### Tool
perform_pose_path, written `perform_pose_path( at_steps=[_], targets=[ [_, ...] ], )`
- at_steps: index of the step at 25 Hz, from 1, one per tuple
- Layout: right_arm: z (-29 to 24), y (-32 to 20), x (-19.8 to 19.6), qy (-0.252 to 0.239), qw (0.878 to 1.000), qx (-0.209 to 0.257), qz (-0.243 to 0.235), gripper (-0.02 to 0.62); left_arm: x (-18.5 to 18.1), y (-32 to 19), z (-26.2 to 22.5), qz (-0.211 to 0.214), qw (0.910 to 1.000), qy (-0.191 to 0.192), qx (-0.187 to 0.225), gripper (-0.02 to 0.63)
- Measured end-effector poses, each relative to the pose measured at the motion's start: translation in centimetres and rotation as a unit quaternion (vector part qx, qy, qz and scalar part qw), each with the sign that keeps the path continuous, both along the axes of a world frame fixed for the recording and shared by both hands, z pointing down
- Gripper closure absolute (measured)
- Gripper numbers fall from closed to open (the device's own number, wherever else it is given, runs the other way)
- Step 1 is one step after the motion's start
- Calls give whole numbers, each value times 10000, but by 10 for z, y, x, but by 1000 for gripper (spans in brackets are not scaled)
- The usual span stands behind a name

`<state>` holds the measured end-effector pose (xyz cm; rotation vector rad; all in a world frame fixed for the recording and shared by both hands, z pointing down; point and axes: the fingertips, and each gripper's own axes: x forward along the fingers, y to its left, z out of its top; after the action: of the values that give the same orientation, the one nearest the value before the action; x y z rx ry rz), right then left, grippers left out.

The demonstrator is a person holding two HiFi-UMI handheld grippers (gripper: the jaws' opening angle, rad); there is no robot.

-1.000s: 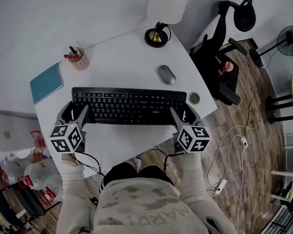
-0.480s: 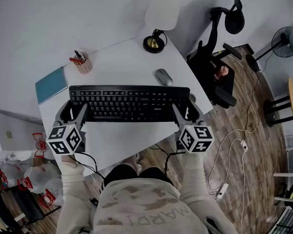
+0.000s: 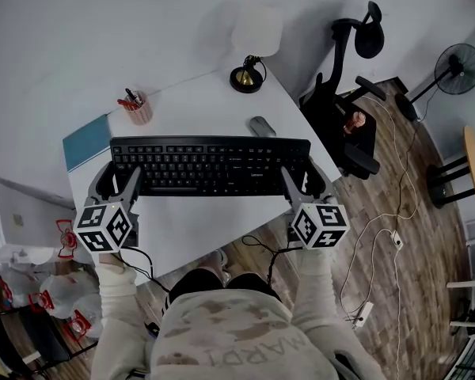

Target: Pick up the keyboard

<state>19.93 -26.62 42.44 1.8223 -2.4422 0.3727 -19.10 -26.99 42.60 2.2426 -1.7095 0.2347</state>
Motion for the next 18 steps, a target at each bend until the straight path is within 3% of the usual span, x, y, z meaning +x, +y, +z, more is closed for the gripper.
perform_pose_path(
  at_steps=[18],
  targets=[
    [-56, 36, 8, 82, 9973, 729, 40, 311, 9, 34, -53, -17, 9977, 24, 683, 304]
  ],
)
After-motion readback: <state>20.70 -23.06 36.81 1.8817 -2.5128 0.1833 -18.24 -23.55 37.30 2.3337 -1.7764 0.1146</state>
